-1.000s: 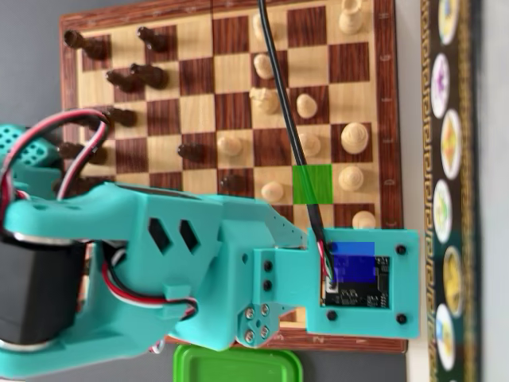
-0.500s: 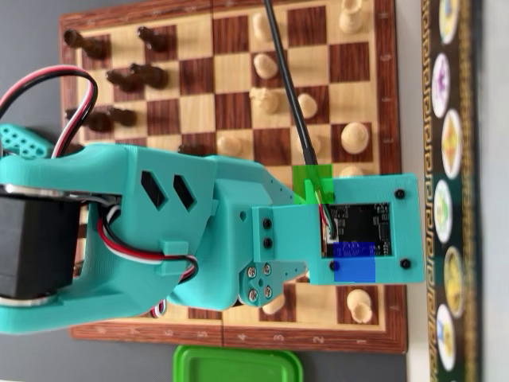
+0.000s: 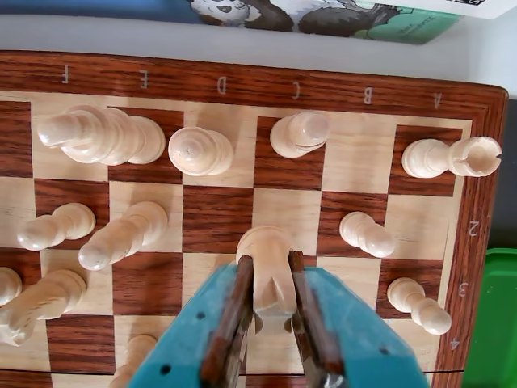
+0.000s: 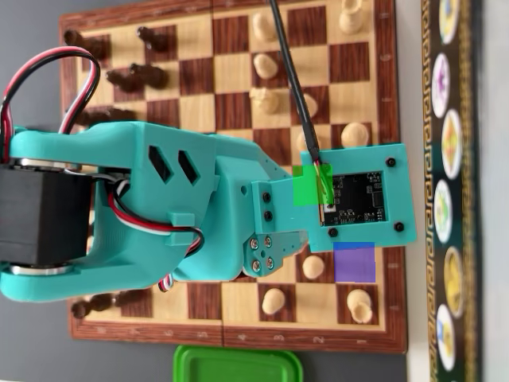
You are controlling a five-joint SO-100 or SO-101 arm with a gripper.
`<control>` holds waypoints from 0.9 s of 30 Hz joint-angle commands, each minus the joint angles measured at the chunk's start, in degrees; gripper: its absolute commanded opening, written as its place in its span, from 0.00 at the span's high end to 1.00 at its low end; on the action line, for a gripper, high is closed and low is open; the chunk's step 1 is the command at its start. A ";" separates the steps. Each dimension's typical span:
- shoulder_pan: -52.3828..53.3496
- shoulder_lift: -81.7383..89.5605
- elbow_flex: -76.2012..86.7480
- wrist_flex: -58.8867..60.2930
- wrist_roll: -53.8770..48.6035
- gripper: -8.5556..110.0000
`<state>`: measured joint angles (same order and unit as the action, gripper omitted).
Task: Play chess
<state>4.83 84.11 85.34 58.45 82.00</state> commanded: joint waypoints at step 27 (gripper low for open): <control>-4.57 2.37 2.55 -0.97 1.41 0.90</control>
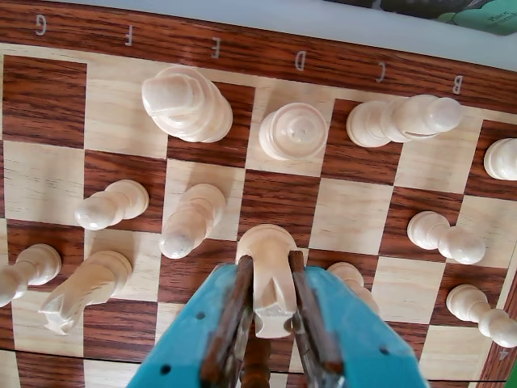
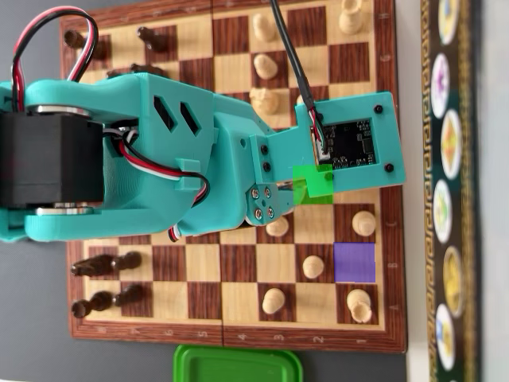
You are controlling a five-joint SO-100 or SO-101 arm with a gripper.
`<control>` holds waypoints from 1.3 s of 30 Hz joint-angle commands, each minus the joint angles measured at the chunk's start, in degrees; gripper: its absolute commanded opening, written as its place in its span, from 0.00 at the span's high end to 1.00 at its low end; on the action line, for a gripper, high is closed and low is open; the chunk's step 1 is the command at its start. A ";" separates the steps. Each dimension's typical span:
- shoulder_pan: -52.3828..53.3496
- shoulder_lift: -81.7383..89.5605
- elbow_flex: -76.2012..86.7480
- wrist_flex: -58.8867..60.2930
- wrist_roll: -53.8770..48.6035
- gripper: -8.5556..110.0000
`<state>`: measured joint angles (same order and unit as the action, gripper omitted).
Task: Play chess
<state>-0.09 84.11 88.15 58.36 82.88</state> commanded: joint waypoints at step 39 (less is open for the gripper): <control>0.97 -6.06 1.14 -5.62 0.44 0.90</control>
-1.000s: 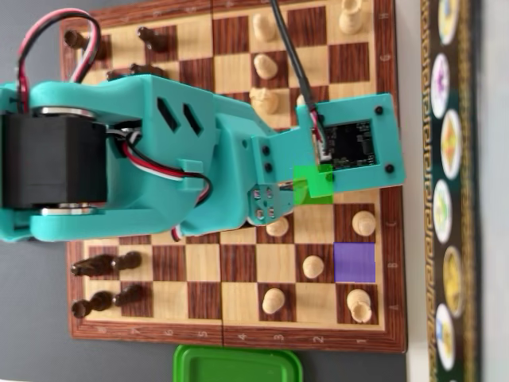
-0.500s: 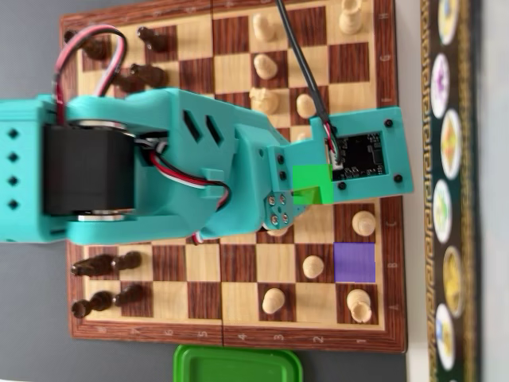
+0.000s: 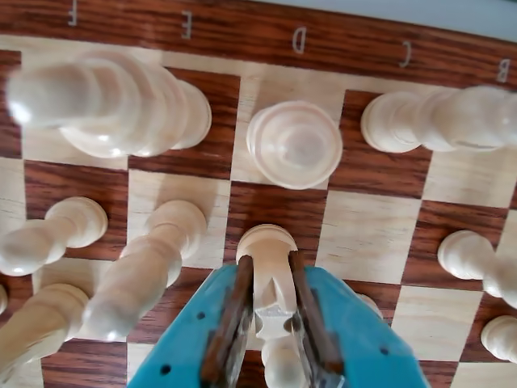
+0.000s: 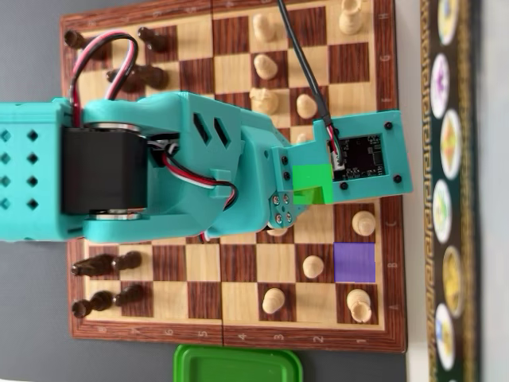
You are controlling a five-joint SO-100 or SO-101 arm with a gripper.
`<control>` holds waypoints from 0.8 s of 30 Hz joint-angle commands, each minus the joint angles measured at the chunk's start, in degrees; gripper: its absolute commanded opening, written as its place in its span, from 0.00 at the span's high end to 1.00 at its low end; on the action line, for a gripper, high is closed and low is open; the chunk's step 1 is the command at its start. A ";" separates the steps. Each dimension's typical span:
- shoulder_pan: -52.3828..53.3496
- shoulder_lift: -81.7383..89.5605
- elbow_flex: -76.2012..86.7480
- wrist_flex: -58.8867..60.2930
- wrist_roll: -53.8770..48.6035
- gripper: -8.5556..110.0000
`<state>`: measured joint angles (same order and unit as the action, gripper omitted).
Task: Play chess
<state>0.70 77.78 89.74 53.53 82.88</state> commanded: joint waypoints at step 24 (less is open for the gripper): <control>0.18 0.35 -1.23 -0.88 0.44 0.87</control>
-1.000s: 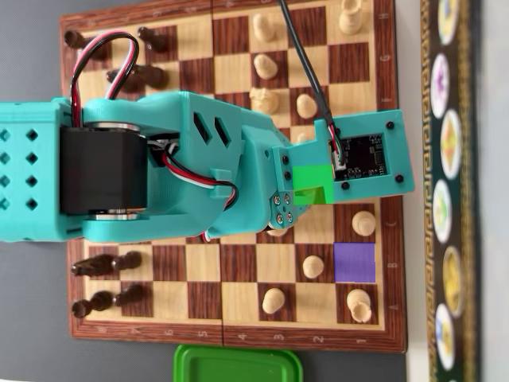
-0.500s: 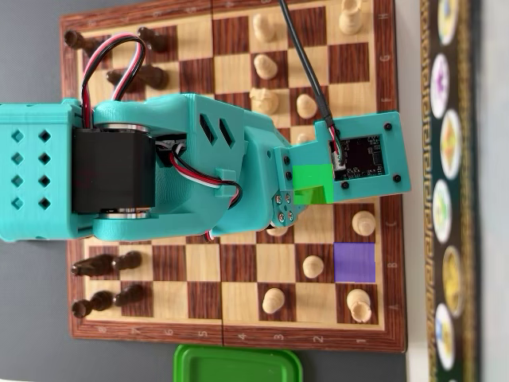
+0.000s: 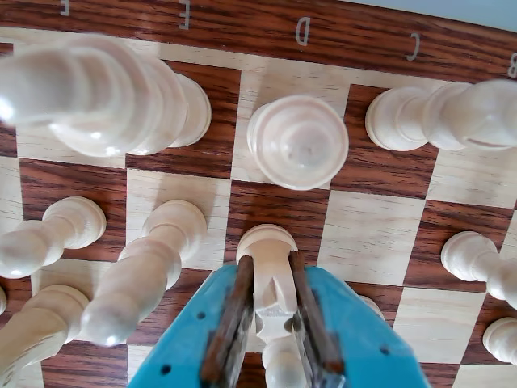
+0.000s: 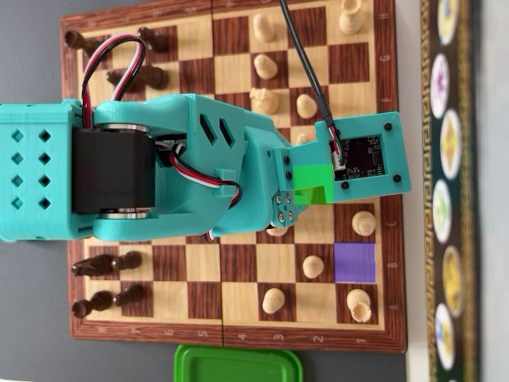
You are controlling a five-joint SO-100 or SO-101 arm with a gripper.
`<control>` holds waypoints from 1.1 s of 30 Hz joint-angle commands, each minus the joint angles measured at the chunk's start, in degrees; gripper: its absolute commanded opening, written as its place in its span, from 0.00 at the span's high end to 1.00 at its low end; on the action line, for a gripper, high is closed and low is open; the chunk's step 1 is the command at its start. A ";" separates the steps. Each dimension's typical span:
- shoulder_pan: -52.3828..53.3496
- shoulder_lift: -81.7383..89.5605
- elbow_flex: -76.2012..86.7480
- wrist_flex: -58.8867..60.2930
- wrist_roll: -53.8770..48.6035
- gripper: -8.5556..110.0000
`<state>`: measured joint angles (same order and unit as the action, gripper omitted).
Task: Play chess
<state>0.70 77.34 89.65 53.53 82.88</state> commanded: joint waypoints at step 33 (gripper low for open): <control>-0.26 2.46 -4.13 -0.70 0.09 0.83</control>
<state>0.26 77.17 87.89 53.53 83.06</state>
